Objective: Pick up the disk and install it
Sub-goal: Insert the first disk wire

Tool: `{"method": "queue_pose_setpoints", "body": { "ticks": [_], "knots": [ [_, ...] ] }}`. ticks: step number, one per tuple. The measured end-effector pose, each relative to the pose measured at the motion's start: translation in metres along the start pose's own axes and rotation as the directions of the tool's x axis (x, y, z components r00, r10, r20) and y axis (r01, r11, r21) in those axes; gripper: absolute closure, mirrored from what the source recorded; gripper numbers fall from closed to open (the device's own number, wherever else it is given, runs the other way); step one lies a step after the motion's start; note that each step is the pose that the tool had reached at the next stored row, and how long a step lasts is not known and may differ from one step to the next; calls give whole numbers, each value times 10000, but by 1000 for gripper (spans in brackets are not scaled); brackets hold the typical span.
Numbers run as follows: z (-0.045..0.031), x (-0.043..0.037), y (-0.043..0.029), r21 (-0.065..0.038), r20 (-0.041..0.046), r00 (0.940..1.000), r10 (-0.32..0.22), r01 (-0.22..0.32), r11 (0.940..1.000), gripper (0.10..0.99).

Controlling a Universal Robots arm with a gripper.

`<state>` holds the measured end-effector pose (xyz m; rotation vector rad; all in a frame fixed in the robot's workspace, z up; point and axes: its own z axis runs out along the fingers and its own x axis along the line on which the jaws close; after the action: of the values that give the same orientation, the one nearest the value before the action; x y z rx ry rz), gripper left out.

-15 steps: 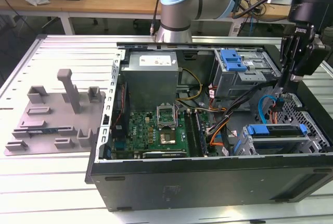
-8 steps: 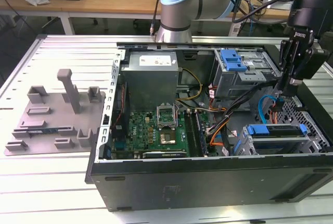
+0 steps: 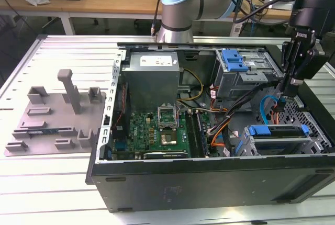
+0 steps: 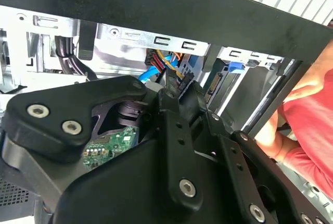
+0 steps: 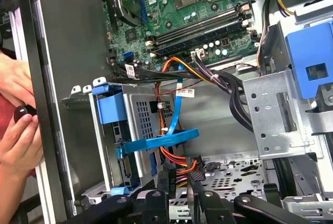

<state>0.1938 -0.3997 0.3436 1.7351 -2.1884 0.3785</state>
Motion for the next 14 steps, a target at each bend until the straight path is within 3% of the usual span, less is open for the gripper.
{"method": "queue_pose_setpoints", "body": {
  "ticks": [3, 11, 14],
  "knots": [
    [3, 4, 2, 5, -48, 10000, 2, -2, 10000, 804],
    [46, 41, 11, 9, -62, 10000, 1, -1, 10000, 804],
    [53, 39, 13, 36, -114, 9999, -30, 30, 10000, 804]
  ]
}}
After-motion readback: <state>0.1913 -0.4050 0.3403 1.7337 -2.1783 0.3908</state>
